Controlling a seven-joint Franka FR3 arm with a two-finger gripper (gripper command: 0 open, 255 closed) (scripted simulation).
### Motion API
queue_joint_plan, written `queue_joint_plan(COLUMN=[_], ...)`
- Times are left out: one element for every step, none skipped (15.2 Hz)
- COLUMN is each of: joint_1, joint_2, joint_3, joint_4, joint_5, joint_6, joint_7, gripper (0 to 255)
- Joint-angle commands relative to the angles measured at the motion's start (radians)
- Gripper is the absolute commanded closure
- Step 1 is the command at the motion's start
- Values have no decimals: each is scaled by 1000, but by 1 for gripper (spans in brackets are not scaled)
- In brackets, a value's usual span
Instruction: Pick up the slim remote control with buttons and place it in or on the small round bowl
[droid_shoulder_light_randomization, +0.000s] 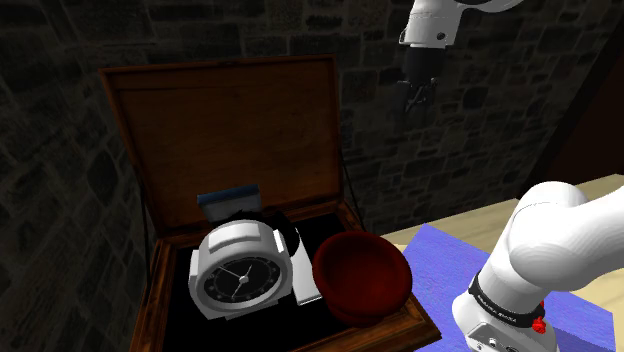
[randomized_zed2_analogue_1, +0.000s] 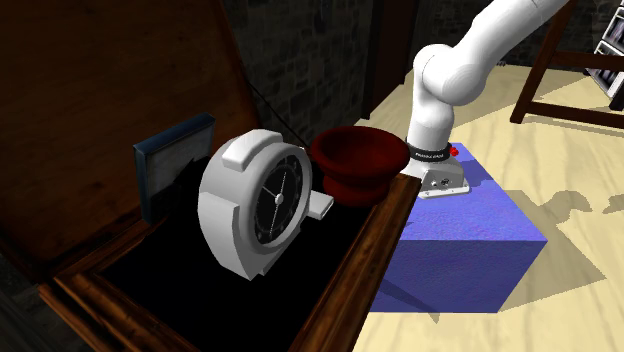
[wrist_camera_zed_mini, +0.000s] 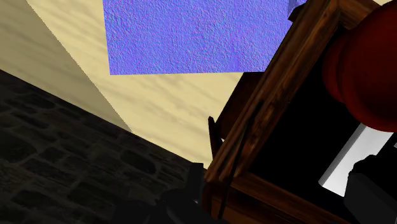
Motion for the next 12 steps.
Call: queue_joint_plan(joint_1=[0,3,6,10,14,18,23,27,31,36,40,44], joint_2=[0,-2,-3,-2,1,5,12,20,30,42,56,71], joint_3=[0,22,45,67,90,113,136,160,183,207,230,254], joint_4=[0,-22,-43,-63,-81,-98,-113,-127,-139,-150,-160,-168], joint_5=[0,12,23,35,47,59,71,83,94,105,116,126], joint_6=[0,22,44,67,90,113,137,161,186,211,236,262], joint_7=[0,27,54,81,107,134,160,187,213,240,266,293], gripper=[0,0,0,0,0,0,0,0,0,0,0,0])
